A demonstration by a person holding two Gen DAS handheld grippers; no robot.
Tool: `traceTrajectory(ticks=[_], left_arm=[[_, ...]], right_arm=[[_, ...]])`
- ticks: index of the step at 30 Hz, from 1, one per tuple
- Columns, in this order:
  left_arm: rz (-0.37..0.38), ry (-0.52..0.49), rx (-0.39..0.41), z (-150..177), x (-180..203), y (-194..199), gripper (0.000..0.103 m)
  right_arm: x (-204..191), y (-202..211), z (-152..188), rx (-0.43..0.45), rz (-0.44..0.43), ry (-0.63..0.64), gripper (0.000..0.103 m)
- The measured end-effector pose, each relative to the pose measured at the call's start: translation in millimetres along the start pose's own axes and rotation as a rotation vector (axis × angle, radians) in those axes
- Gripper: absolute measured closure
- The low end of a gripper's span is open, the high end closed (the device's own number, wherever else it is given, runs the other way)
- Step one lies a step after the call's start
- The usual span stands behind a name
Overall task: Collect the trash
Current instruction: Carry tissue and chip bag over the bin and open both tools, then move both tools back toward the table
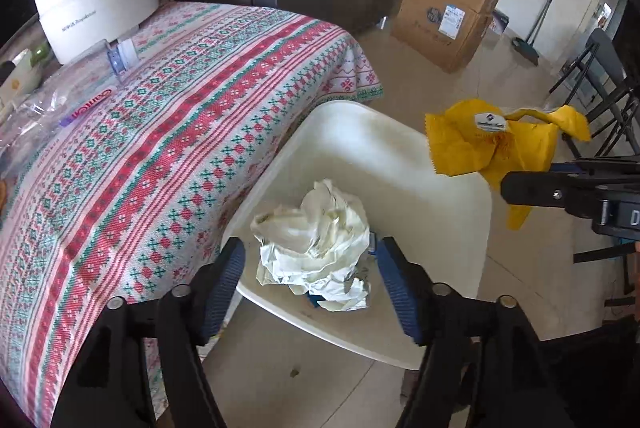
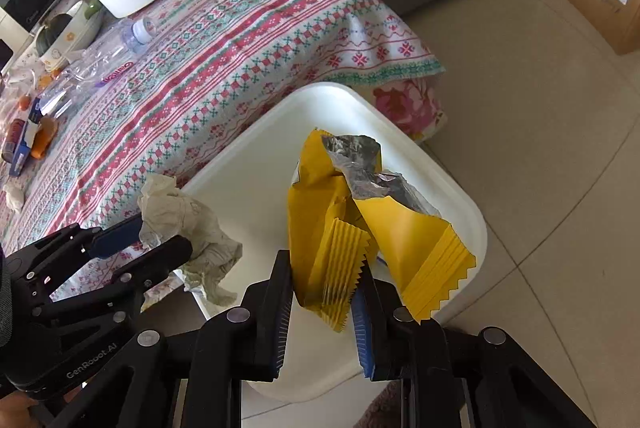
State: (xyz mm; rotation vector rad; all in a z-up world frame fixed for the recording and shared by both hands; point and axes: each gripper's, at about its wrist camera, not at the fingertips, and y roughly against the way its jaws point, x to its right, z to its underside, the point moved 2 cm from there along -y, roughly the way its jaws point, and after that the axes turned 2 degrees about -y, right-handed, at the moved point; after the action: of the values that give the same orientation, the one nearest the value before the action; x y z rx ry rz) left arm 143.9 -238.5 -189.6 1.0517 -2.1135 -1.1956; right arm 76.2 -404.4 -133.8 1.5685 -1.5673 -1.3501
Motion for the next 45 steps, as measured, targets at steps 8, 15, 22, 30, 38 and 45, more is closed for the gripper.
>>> traceTrajectory(ticks=[8, 15, 22, 30, 38, 45], left_arm=[[-0.057, 0.036, -0.031, 5, -21, 4, 0.015], [-0.082, 0.064, -0.030, 8, -36, 12, 0.015], [-0.097, 0.091, -0.026, 11, -50, 20, 0.015], [-0.140, 0.136, -0.012, 17, -80, 38, 0.013], [-0.239, 0.248, 0.034, 35, -149, 74, 0.003], [-0.356, 0.368, 0.066, 62, -224, 107, 0.000]], right_arm=[[-3, -1, 0, -0.007, 0.000, 0.009, 0.077], [-3, -7, -1, -0.036, 0.007, -0.032, 0.035], [-5, -2, -4, -0.014, 0.001, -0.060, 0.031], [-27, 2, -12, 0.025, 0.052, 0.010, 0.023], [-71, 5, -30, 0.099, 0.130, 0.127, 0.016], [-124, -4, -39, 0.100, 0.088, 0.185, 0.014]])
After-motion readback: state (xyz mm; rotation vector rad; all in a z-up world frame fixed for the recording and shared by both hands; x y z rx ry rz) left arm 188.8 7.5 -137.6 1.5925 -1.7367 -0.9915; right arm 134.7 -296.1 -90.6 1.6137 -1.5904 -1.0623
